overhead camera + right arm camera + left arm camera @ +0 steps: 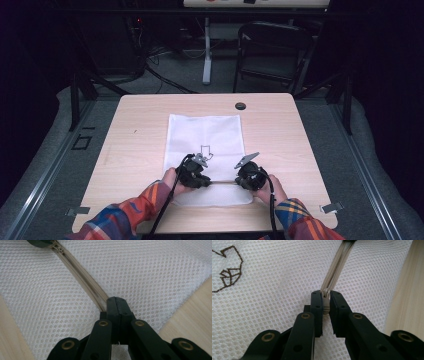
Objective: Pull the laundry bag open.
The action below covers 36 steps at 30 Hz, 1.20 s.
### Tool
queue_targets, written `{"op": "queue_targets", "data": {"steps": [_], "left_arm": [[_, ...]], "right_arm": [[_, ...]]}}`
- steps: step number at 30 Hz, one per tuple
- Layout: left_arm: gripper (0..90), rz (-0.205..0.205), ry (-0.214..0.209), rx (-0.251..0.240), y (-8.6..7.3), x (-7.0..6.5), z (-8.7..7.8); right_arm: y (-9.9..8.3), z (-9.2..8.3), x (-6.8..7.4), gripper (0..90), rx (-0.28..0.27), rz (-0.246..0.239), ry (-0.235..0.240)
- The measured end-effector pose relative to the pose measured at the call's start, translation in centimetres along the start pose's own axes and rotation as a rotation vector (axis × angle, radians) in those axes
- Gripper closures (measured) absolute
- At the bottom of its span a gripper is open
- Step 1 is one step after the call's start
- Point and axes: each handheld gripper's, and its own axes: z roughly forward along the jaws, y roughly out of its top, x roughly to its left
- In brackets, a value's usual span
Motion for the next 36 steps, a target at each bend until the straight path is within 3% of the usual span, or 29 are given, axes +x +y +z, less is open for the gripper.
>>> {"op": "queue_targets", "data": {"steps": [8,13,36], "left_arm": [[81.4,-0.016,-0.004,0.001,-0.3,0.1,-0.2],[81.4,-0.004,0.0,0.009,-0.4,0.1,-0.3],[81.3,-0.062,0.019,0.021,-2.7,1.4,-2.4]], "right_arm": [[0.0,0.0,0.0,90.0,0.005,-0.003,0.004],[0.0,0.0,0.0,90.0,0.006,-0.001,0.005],[0.0,-0.1,-0.1,90.0,0.01,0.006,0.008]]}}
